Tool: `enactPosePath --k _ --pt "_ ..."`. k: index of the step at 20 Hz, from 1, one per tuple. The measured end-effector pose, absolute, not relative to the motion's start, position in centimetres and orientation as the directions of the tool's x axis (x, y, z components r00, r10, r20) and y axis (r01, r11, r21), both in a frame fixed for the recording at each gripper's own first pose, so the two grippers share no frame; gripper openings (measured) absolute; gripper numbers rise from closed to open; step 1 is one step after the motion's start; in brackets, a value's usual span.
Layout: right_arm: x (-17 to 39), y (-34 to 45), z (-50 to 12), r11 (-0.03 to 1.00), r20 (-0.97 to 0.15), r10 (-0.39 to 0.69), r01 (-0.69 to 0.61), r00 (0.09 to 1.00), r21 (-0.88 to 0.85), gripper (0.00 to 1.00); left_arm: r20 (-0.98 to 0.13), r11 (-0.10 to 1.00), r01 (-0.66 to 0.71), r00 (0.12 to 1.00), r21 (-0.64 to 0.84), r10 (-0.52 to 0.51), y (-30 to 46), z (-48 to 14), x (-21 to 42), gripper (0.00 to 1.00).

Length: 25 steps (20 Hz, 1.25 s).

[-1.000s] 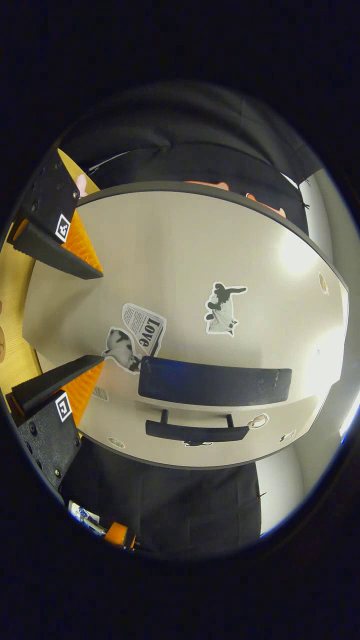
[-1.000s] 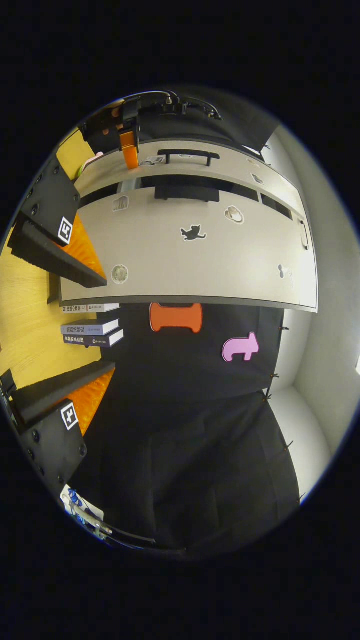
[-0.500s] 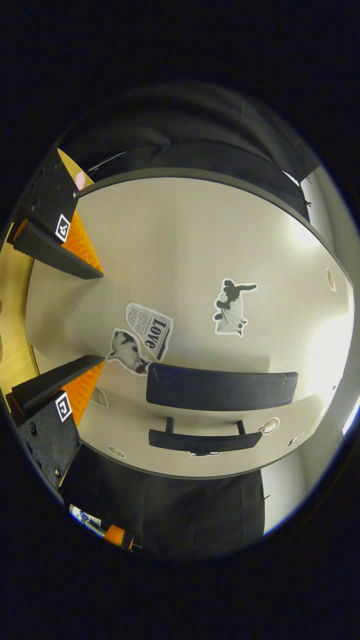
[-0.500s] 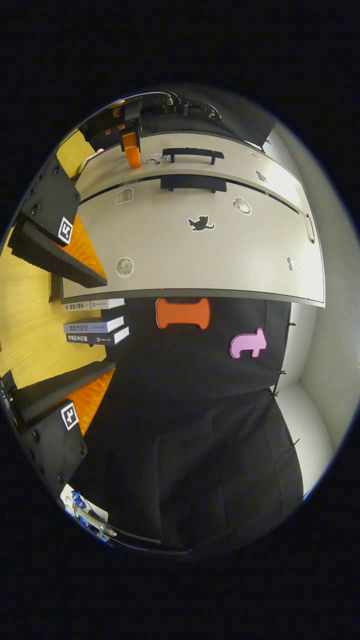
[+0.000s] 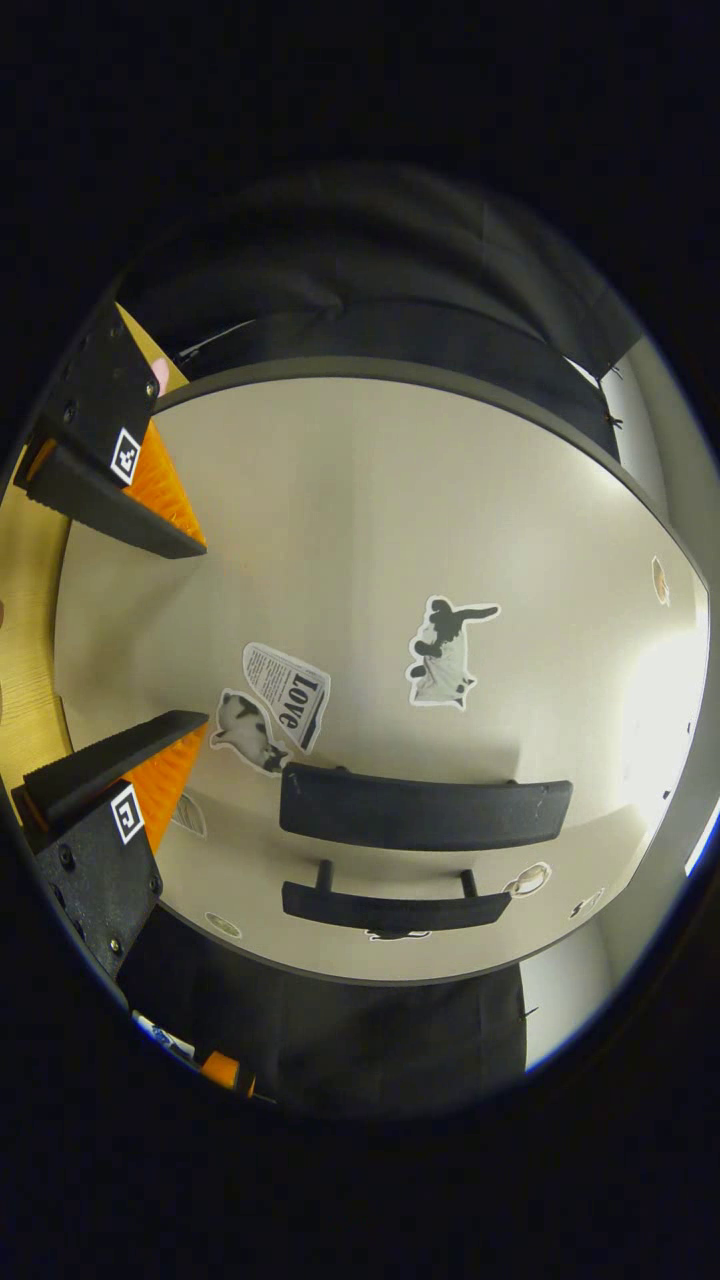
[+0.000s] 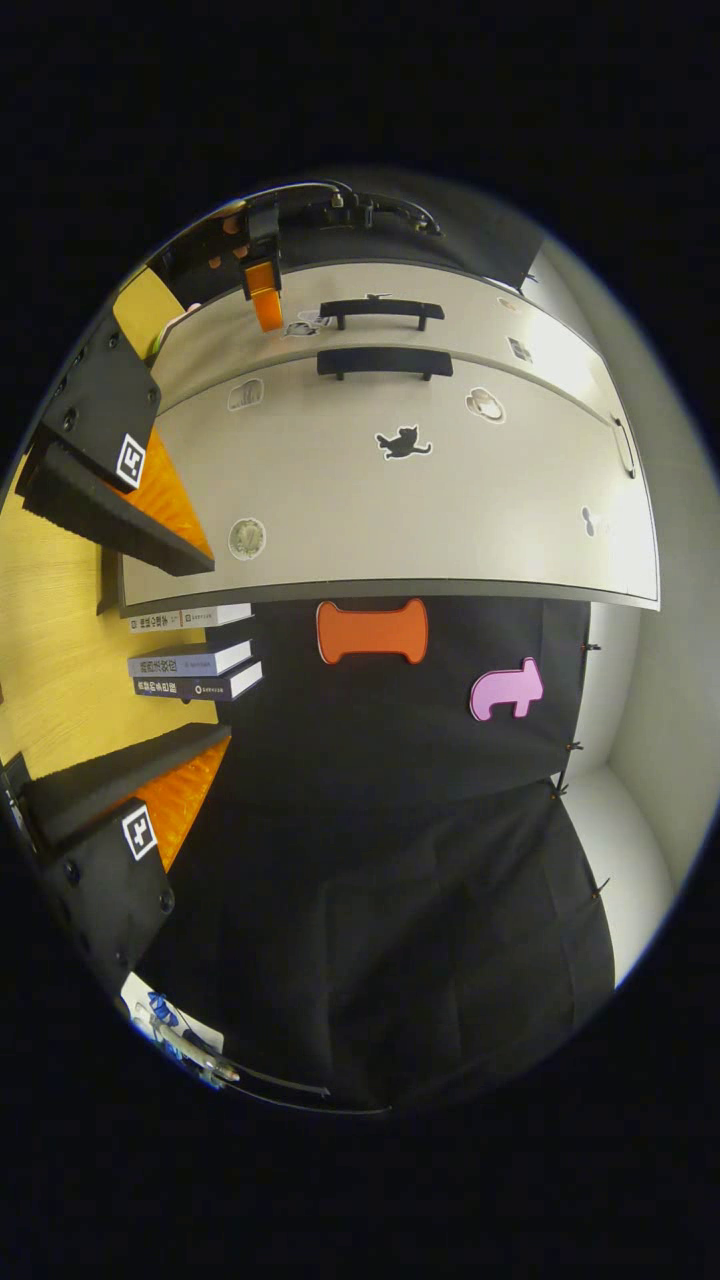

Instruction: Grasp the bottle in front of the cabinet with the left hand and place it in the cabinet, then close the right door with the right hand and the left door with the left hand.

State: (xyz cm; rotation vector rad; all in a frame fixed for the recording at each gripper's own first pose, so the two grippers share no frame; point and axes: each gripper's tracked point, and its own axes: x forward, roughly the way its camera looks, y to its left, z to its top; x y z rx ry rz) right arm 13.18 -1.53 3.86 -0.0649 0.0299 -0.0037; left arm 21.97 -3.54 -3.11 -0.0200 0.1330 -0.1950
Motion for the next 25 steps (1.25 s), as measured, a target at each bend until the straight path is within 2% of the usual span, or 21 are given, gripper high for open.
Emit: enactPosePath --k 13,15,16,17,25 --pt "10.9 -0.8 8.0 0.991 0.036 0.047 -0.042 0.998 -0.124 0.98 -0.062 0.988 0.143 0.987 -0.052 -0.146 1.7 5.1 12.8 0.94" --pt "10.4 -0.3 8.9 0.989 0.041 0.062 -0.056 0.997 -0.137 0.98 -0.040 0.991 0.126 0.991 -0.033 -0.127 3.0 7.0 11.2 0.94" --pt "10.3 -0.2 9.3 0.988 0.045 0.066 -0.059 0.997 -0.140 0.98 -0.028 0.993 0.115 0.993 -0.020 -0.115 3.7 8.0 10.7 0.89" --pt "10.1 0.1 9.7 0.988 0.047 0.073 -0.066 0.996 -0.138 0.98 -0.014 0.995 0.104 0.995 -0.011 -0.104 4.3 9.1 9.8 0.93" --pt "8.7 2.1 12.1 0.982 0.060 0.131 -0.122 0.990 -0.145 0.98 0.080 1.000 0.016 0.997 0.012 -0.017 9.2 16.6 3.7 0.93"
